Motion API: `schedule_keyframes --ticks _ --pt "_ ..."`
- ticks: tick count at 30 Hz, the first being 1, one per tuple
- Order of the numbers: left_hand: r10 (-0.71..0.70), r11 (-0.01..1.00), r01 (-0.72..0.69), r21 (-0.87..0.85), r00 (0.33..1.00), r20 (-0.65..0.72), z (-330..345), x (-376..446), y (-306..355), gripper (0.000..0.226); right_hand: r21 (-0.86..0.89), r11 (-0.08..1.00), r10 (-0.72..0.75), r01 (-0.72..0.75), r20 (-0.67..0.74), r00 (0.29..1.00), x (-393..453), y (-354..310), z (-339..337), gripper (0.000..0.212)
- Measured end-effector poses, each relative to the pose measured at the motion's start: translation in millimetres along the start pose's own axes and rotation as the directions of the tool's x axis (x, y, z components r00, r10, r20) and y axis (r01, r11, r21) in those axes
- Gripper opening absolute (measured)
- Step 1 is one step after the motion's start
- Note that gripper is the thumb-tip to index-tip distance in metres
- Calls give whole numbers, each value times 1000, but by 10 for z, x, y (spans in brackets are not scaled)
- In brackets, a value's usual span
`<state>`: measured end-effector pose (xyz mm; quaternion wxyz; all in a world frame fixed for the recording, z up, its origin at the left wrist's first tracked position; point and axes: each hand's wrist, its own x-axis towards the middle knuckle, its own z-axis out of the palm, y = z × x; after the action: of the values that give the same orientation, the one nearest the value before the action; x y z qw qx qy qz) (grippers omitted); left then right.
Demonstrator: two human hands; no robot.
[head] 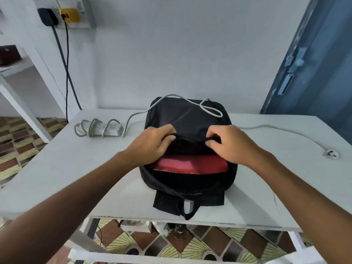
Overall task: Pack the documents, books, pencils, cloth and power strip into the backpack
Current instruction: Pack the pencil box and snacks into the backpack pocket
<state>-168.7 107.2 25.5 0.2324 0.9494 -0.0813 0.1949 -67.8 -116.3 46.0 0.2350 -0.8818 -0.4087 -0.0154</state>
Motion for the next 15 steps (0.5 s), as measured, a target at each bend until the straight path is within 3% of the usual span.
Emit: schedule_keyframes --ticks 5,8,10,12,15 --pt "-55 998 64 25 962 -269 -188 326 224 20 208 978 85 -32 -252 964 289 28 -270 4" --pt "-127 992 126 -20 950 -286 -251 437 289 12 269 963 95 -15 -288 953 343 16 -344 6" --pt "-153 985 136 -102 971 -181 -275 419 247 10 261 965 69 -23 -169 983 321 49 -366 8" --pt "-163 971 163 -176 987 12 -240 334 180 13 210 977 9 -30 97 995 263 107 -335 14" --pt "-196 939 268 -218 933 303 -82 149 85 16 141 989 -24 -49 473 881 147 203 -172 10"
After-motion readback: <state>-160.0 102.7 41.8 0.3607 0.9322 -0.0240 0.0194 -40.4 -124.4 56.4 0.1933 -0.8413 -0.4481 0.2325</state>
